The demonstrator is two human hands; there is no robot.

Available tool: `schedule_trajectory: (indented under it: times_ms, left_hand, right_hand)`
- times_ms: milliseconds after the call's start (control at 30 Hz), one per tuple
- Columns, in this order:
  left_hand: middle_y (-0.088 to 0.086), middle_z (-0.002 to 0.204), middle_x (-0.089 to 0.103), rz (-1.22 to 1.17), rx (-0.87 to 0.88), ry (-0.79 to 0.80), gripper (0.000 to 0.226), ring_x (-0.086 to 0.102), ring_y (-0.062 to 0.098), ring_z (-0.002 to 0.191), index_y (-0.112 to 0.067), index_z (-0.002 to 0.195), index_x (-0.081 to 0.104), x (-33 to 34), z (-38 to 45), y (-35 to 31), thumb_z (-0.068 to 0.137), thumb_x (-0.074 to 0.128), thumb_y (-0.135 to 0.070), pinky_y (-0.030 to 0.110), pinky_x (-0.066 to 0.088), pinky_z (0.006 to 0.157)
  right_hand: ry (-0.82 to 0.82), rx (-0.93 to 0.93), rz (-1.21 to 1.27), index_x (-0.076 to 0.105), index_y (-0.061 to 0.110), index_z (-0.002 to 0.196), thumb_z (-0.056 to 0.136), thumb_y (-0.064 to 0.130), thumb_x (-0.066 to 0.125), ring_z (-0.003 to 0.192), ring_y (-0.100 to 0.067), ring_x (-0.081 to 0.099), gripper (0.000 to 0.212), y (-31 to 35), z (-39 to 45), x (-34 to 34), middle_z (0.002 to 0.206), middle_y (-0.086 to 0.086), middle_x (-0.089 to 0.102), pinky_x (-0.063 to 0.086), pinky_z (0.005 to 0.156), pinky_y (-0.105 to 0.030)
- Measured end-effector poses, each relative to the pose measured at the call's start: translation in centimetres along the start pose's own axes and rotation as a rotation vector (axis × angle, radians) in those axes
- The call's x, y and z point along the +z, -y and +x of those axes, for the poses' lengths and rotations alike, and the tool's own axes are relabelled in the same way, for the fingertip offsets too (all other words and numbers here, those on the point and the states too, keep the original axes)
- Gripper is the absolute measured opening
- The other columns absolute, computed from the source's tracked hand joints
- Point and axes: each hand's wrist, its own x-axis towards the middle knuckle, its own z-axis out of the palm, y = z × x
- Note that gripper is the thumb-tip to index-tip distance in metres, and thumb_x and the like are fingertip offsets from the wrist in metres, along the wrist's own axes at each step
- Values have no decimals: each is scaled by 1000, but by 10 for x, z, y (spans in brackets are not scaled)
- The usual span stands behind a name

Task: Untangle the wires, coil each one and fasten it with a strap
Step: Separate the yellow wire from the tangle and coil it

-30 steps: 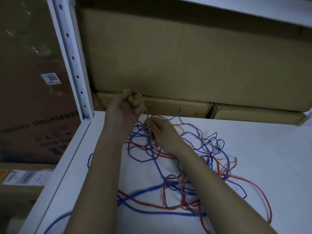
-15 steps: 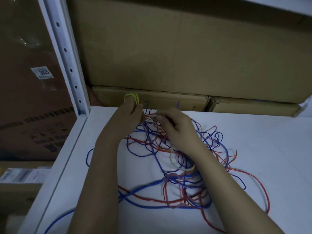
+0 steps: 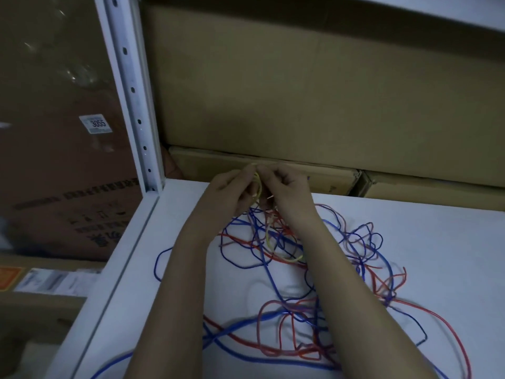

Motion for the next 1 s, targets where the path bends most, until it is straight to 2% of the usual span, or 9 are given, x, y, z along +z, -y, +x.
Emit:
schedule_trajectory:
  times_ms: [100,200,300,400,533,600,767,900,1000]
  left_hand:
    - [-5,47,35,-98,-21,-136,51,28,8,44,-25,53,54,6,6,4,102,42,-34,16,25,44]
    - [-5,41,31,-206,-71,-206,47,26,6,38,-19,59,53,12,11,3,101,42,-35,13,24,39]
    - [-8,38,26,-317,-92,-265,45,20,6,34,-12,66,47,11,16,5,102,39,-37,13,20,36]
    - [-8,40,24,-329,-133,-297,42,17,7,37,-10,74,47,10,15,5,102,37,-40,21,15,41]
    - [-6,50,33,-590,-29,-344,56,26,4,39,-21,57,62,5,17,-3,105,34,-29,17,22,39]
    - [-8,50,41,-615,18,-331,48,35,5,42,-16,69,61,2,16,-5,105,32,-28,16,31,43]
    - [-3,61,51,101,119,-404,38,49,12,60,-20,68,46,-1,10,3,105,35,-20,29,41,68]
    - [5,79,55,364,186,-370,20,55,20,73,-15,86,42,-12,5,11,104,34,-19,36,46,77]
    - [0,87,61,517,58,-266,17,60,20,76,-12,96,40,-19,2,20,102,38,-28,38,51,78]
  right_hand:
    - [-77,-30,-79,61,16,72,96,15,57,48,-11,47,25,-8,-1,7,52,7,53,41,49,-30]
    - [-78,-47,-99,62,11,77,97,12,52,61,-19,50,22,-15,1,10,64,-10,58,42,57,-40]
    - [16,20,101,67,9,96,95,2,52,64,-20,58,16,-22,2,6,75,-11,65,48,57,-31]
    - [56,39,146,67,18,91,95,0,51,58,-14,58,25,-26,0,-3,65,-2,64,50,56,-25]
    - [135,-47,-81,67,21,100,98,7,51,55,-9,57,21,-32,7,5,62,-1,63,51,55,-25]
    - [192,-84,-207,67,23,98,97,11,53,54,-6,55,18,-35,5,14,61,1,62,47,54,-19]
    - [470,92,-307,70,17,100,89,20,66,56,-10,63,12,-35,-3,15,64,0,69,50,55,-23]
    - [669,247,-256,73,11,89,86,17,69,62,-17,66,8,-27,-12,-3,69,-6,71,54,57,-25]
    - [631,205,-347,74,10,90,89,23,66,62,-14,65,15,-18,-12,-11,66,0,70,54,60,-24]
